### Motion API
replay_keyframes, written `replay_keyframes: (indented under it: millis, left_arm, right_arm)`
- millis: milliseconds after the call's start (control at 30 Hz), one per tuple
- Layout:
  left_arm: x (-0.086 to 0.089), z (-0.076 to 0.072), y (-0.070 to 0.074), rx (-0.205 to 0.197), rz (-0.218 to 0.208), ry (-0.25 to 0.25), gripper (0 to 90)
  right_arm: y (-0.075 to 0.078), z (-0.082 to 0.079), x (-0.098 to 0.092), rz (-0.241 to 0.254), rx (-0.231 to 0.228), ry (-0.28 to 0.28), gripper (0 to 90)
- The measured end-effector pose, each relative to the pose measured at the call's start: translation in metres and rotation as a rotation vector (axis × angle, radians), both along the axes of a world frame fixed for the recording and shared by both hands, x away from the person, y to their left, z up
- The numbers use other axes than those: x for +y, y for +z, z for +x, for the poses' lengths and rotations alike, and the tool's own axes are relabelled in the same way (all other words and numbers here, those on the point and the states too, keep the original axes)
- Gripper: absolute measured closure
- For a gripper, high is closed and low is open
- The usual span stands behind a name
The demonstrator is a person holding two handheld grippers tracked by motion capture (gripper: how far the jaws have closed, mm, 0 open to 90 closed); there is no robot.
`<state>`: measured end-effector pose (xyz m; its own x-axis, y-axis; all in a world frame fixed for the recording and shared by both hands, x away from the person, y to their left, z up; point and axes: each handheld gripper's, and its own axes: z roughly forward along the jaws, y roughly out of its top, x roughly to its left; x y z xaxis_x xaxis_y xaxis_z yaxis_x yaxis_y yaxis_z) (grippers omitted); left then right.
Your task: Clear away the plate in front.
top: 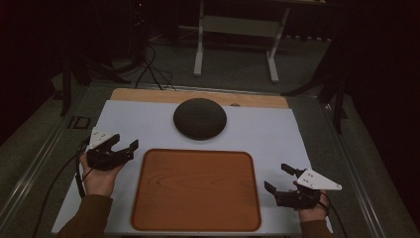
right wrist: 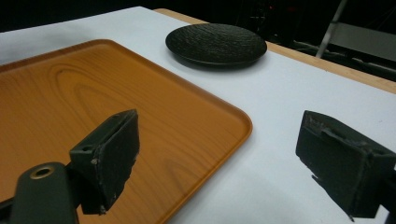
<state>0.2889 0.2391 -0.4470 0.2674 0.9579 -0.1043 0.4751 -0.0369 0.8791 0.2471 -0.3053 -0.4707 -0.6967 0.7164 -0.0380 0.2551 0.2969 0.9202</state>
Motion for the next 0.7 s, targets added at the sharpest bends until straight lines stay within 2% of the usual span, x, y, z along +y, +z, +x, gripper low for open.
replay_keyframes:
  millis: [133, 433, 700]
  left_arm:
    - [-0.006, 0.009, 0.005, -0.006, -0.011, -0.008, 30.1]
    - [-0.021, 0.024, 0.009, -0.012, 0.013, -0.040, 29.9]
    - [-0.032, 0.039, 0.006, -0.012, -0.020, -0.046, 29.7]
  right_arm:
    - [0.001, -0.001, 0.000, 0.004, -0.006, 0.007, 13.4]
    - [0.001, -0.001, -0.001, 0.004, -0.009, 0.008, 13.5]
    - [0.002, -0.002, -0.001, 0.012, -0.004, 0.012, 13.5]
